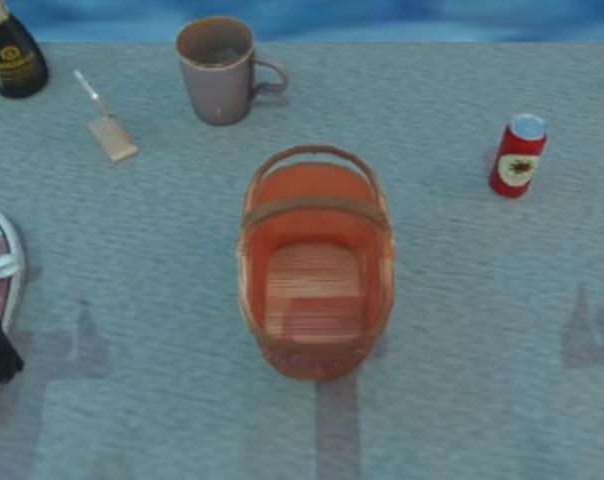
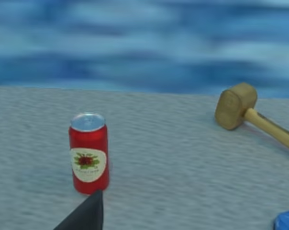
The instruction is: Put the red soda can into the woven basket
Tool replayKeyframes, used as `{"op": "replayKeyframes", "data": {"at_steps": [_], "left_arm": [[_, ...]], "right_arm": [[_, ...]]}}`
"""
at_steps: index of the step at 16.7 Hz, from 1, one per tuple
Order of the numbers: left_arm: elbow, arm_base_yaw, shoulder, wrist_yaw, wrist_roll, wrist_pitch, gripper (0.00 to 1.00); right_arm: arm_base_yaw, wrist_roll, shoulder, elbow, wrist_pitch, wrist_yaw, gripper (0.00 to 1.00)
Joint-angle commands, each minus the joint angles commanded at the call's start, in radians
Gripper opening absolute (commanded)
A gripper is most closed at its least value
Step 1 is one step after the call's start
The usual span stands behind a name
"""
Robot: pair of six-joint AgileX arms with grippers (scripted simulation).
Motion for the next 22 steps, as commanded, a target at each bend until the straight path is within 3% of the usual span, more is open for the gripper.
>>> {"op": "replayKeyframes", "data": {"at_steps": [6,16,22], "left_arm": [[0.000,0.000,0.000,0.000,0.000,0.000,1.00],[0.000,0.000,0.000,0.000,0.000,0.000,1.00],[0.000,0.000,0.000,0.000,0.000,0.000,1.00]], "right_arm": [[0.018,-0.093,0.504,0.466,-0.318,0.001,1.00],[0.080,-0.329,1.556,1.484,-0.936,-0.011,1.00],[0.123,-0.461,2.075,2.015,-1.194,-0.026,1.00]]}}
